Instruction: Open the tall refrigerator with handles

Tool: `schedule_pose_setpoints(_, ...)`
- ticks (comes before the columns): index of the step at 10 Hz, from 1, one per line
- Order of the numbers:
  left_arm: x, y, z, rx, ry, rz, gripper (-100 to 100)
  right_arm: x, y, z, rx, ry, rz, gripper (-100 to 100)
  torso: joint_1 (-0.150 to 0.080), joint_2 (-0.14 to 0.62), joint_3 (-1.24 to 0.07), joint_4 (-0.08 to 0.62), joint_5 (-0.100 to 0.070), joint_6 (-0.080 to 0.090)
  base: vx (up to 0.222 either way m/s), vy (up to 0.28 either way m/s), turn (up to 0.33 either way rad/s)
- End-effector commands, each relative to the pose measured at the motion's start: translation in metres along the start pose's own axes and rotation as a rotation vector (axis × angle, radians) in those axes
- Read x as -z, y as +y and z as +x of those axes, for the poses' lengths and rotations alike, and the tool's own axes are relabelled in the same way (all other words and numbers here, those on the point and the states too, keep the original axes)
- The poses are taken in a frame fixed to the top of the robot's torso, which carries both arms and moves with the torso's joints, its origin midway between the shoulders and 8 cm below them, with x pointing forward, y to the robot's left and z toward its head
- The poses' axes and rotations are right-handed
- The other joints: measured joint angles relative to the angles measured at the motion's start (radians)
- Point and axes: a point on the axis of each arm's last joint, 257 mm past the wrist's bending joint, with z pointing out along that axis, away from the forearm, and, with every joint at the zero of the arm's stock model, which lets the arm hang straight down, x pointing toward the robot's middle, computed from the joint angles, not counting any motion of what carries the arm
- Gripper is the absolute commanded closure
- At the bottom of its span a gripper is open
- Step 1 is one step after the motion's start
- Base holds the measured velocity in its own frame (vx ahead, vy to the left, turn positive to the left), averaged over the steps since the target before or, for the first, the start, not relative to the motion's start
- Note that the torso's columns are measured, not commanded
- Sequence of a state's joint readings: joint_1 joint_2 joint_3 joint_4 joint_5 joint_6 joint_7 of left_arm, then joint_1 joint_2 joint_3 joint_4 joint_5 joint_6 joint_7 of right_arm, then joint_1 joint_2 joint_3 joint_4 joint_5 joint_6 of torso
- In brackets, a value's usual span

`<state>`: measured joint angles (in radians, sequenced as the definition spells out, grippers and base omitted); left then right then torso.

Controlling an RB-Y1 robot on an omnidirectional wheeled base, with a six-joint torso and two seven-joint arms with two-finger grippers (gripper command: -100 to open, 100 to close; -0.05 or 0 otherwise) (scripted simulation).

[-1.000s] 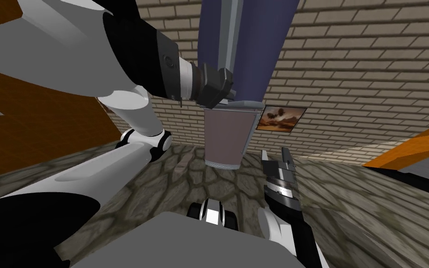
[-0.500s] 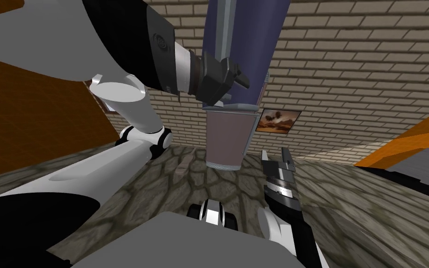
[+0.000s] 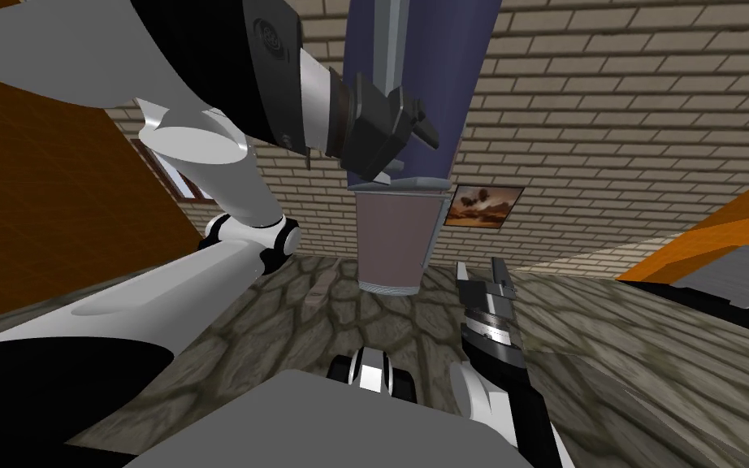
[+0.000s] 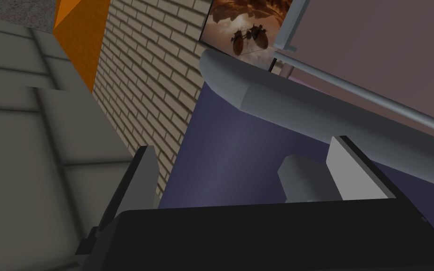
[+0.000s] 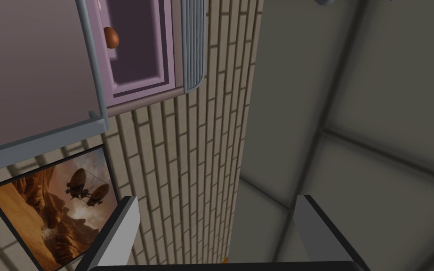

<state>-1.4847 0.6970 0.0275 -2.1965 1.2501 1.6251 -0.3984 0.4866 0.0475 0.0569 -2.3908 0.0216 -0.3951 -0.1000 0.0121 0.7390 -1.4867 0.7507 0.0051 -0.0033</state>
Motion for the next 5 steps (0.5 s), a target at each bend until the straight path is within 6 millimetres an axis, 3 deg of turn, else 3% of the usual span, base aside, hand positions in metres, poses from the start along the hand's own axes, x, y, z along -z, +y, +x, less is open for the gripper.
schedule_pose_setpoints(1, 0.0141, -0.0104, -0.0289, -0.007, -0.06, 0.015, -100, 0.0, 0.0, 0.0, 0.0, 0.0, 0.0, 0, 0.0, 0.001, 0.0, 0.001, 0.0, 0.0, 0.0, 0.0, 0.0)
schedule_pose_setpoints(5, 0.0141, -0.0104, -0.0289, -0.007, -0.06, 0.015, -100, 0.0, 0.0, 0.0, 0.0, 0.0, 0.0, 0, 0.0, 0.001, -0.003, 0.004, 0.0, -0.001, -0.004, 0.0, -0.002)
